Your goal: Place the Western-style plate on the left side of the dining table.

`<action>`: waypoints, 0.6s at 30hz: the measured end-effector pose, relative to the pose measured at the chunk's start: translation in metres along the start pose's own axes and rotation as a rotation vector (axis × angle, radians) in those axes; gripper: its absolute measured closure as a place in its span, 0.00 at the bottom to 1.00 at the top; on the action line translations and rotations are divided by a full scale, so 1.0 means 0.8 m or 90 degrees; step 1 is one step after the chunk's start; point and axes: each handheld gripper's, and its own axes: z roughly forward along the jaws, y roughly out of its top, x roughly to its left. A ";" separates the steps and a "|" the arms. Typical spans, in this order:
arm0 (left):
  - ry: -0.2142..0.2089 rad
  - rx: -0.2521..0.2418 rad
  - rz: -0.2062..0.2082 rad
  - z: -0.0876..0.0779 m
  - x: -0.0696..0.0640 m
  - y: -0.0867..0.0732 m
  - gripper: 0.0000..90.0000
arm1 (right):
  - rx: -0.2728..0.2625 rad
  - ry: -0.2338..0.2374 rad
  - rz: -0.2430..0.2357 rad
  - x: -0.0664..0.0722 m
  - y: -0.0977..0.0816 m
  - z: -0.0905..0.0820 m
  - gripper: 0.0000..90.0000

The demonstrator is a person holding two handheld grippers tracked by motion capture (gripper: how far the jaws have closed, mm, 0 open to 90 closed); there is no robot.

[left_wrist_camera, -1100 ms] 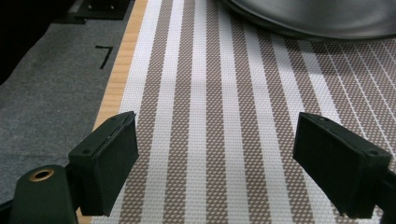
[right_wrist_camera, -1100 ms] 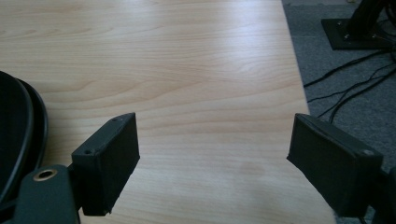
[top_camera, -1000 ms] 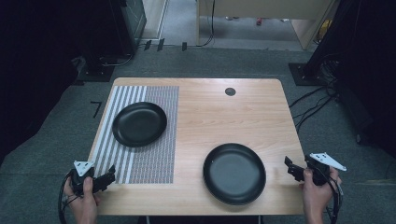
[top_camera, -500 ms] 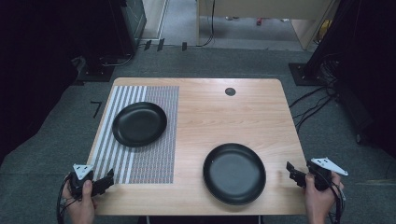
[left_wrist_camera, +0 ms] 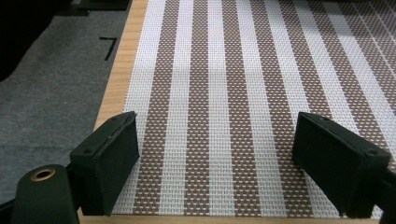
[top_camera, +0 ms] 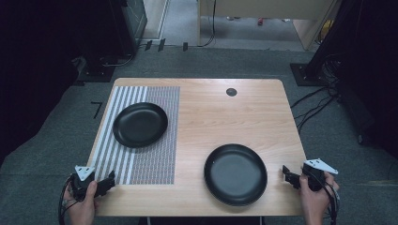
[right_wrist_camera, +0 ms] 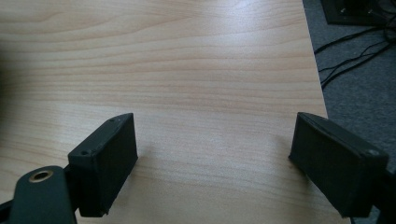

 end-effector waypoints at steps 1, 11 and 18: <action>-0.002 -0.002 -0.004 0.000 0.001 -0.001 0.16 | 0.003 -0.006 -0.004 0.002 0.000 0.000 0.16; 0.000 -0.001 -0.005 0.000 0.000 -0.001 0.16 | 0.006 -0.012 -0.013 0.004 0.000 0.001 0.15; 0.000 0.000 -0.005 0.000 0.000 -0.001 0.15 | 0.006 -0.017 -0.007 0.005 0.000 0.001 0.14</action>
